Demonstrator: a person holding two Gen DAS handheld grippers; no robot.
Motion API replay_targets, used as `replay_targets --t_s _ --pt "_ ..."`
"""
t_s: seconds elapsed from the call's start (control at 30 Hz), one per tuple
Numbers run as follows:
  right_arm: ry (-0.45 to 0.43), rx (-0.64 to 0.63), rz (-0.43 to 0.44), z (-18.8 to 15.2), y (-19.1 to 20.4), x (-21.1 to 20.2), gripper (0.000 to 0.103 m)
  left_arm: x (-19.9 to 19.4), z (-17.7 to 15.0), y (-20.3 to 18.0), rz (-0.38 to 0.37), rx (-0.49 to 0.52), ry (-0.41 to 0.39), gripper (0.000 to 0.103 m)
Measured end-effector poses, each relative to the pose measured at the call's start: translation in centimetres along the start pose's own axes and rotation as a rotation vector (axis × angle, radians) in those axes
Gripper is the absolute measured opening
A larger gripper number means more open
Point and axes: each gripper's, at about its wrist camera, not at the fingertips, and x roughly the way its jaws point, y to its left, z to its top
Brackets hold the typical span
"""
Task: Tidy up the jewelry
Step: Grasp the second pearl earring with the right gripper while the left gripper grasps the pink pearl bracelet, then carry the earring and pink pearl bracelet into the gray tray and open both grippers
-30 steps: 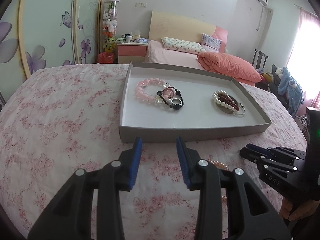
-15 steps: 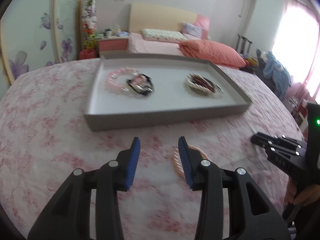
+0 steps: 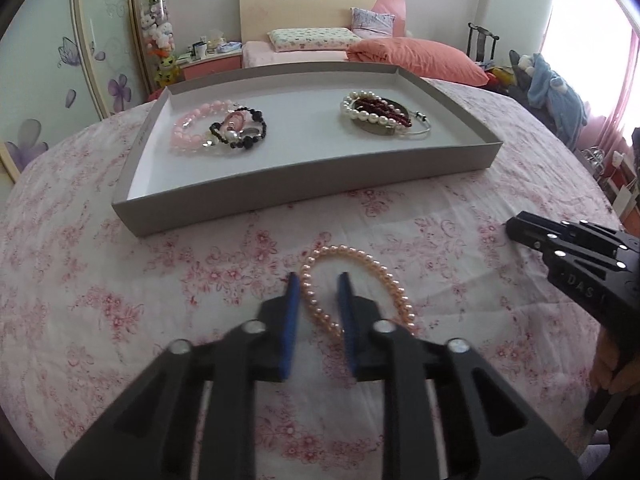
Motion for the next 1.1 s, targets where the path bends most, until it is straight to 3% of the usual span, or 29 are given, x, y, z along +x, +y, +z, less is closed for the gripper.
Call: replay_targets --t_s 0.07,0.27,0.53,0.63,1.1 --pt "0.000 0.000 0.000 0.0 0.0 0.0 0.016 0.0 0.0 0.3 0.019 -0.001 -0.005 0.007" --pt "0.000 -0.001 -0.001 0.0 0.0 0.0 0.016 -0.3 -0.2 1.3 0.055 -0.003 -0.009 0.007" --pt "0.000 0.000 0.000 0.0 0.0 0.0 0.016 -1.6 -1.3 6.2 0.151 -0.094 -0.020 0.007" --pt "0.000 -0.002 -0.003 0.0 0.0 0.0 0.016 -1.9 -1.6 7.4 0.145 -0.144 -0.025 0.007" --pt "0.000 -0.002 -0.001 0.0 0.1 0.0 0.016 -1.9 -1.5 7.3 0.159 -0.138 -0.023 0.007"
